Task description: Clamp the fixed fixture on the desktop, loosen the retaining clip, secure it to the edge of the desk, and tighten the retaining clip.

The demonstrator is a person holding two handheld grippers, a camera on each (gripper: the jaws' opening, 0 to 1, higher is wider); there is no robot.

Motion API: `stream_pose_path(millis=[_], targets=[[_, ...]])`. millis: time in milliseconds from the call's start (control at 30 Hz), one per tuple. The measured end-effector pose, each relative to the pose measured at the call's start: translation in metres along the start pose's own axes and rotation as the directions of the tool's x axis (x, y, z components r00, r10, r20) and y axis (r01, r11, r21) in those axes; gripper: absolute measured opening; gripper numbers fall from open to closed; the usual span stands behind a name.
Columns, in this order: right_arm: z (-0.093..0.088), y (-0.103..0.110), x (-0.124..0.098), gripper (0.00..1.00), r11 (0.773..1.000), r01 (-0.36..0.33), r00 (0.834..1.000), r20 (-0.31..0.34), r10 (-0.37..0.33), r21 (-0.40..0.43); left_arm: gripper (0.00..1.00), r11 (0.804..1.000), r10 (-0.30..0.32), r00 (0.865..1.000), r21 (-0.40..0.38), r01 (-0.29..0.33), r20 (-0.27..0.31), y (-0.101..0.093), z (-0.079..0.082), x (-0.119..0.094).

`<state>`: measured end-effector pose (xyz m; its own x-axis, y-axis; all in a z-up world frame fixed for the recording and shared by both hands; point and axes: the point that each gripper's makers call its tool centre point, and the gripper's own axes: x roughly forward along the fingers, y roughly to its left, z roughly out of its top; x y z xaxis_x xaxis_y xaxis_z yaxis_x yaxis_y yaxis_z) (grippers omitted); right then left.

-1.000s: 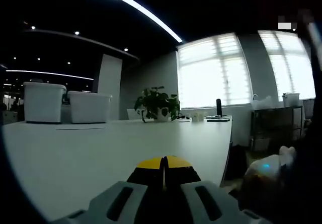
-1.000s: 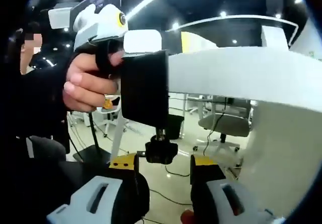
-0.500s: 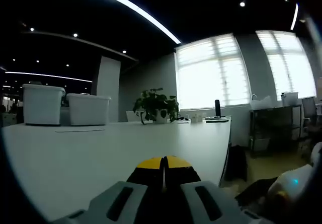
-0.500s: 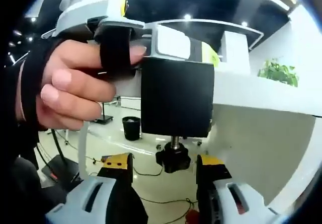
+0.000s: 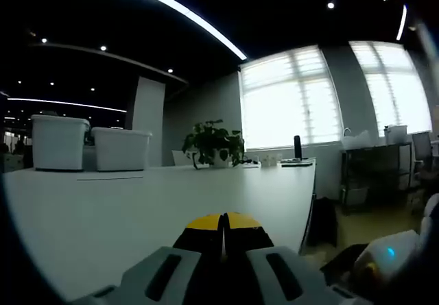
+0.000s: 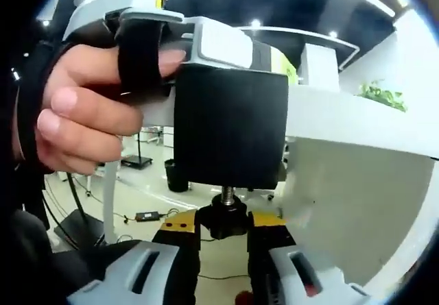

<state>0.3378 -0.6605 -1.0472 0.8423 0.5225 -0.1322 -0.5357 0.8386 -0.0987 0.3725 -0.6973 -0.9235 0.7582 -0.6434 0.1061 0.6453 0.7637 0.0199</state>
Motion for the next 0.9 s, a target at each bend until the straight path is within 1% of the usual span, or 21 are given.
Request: stream_pose_path(millis=[100,200,233,267,300,333,367,400,467,533,567,600,633,667,733,800,867,900], targets=[[-0.001,0.003,0.001,0.23,0.994,-0.112,0.994,0.019,0.112,-0.015,0.01,1.0,0.0,1.0,-0.006,0.0,-0.008,0.001,-0.001,0.001],[0.0,0.006,-0.001,0.23,0.971,-0.237,0.971,0.025,0.238,-0.036,0.01,1.0,-0.001,1.0,-0.006,0.0,-0.008,0.001,-0.001,0.001],[0.0,0.007,-0.001,0.23,0.961,-0.276,0.961,0.027,0.277,-0.037,0.01,1.0,-0.001,1.0,-0.008,0.0,-0.01,0.002,-0.002,0.002],[0.0,0.008,-0.002,0.23,0.949,-0.31,0.95,0.027,0.312,-0.056,0.01,1.0,0.0,1.0,-0.009,0.0,-0.012,0.002,-0.002,0.002],[0.001,0.009,-0.002,0.23,0.941,-0.334,0.941,0.032,0.336,-0.059,0.01,1.0,-0.001,1.0,-0.01,0.0,-0.013,0.002,-0.002,0.002],[0.0,0.01,-0.003,0.23,0.923,-0.381,0.923,0.04,0.383,-0.052,0.01,1.0,-0.002,1.0,-0.012,0.002,-0.014,0.002,-0.003,0.002],[0.0,0.01,-0.004,0.23,0.911,-0.408,0.911,0.044,0.411,-0.052,0.01,1.0,-0.002,1.0,-0.013,0.002,-0.014,0.002,-0.003,0.002],[0.001,0.011,-0.004,0.23,0.9,-0.43,0.899,0.052,0.434,-0.068,0.01,1.0,-0.001,1.0,-0.015,0.001,-0.015,0.003,-0.003,0.003],[0.001,0.015,-0.004,0.23,0.873,-0.483,0.872,0.058,0.486,-0.058,0.01,1.0,-0.002,1.0,-0.013,0.002,-0.014,0.003,-0.003,0.003],[0.001,0.016,-0.003,0.23,0.846,-0.527,0.844,0.067,0.532,-0.074,0.01,1.0,-0.002,1.0,-0.013,0.001,-0.014,0.003,-0.003,0.003],[0.001,0.014,-0.001,0.23,0.837,-0.542,0.834,0.073,0.547,-0.077,0.01,1.0,-0.002,1.0,-0.012,0.002,-0.014,0.003,-0.003,0.003],[0.001,0.015,-0.001,0.23,0.823,-0.564,0.819,0.077,0.568,-0.069,0.01,1.0,-0.001,1.0,-0.013,0.001,-0.014,0.004,-0.003,0.003],[0.0,0.014,-0.001,0.23,0.817,-0.573,0.814,0.076,0.576,-0.059,0.01,1.0,-0.001,1.0,-0.011,0.001,-0.013,0.004,-0.003,0.003],[0.0,0.013,-0.002,0.23,0.815,-0.575,0.812,0.075,0.579,-0.066,0.01,1.0,-0.001,1.0,-0.011,0.001,-0.012,0.004,-0.003,0.003],[0.0,0.014,-0.003,0.23,0.802,-0.591,0.799,0.078,0.597,-0.085,0.01,1.0,-0.001,1.0,-0.012,0.001,-0.013,0.004,-0.003,0.003],[0.001,0.015,-0.004,0.23,0.782,-0.617,0.778,0.086,0.623,-0.086,0.01,1.0,-0.002,1.0,-0.013,0.001,-0.014,0.004,-0.003,0.003],[0.001,0.016,-0.005,0.22,0.761,-0.646,0.755,0.101,0.648,-0.055,0.01,1.0,-0.002,1.0,-0.012,0.002,-0.013,0.003,-0.003,0.003],[0.001,0.015,-0.005,0.22,0.758,-0.65,0.752,0.105,0.651,-0.047,0.01,1.0,-0.002,1.0,-0.012,0.002,-0.013,0.003,-0.003,0.003]])
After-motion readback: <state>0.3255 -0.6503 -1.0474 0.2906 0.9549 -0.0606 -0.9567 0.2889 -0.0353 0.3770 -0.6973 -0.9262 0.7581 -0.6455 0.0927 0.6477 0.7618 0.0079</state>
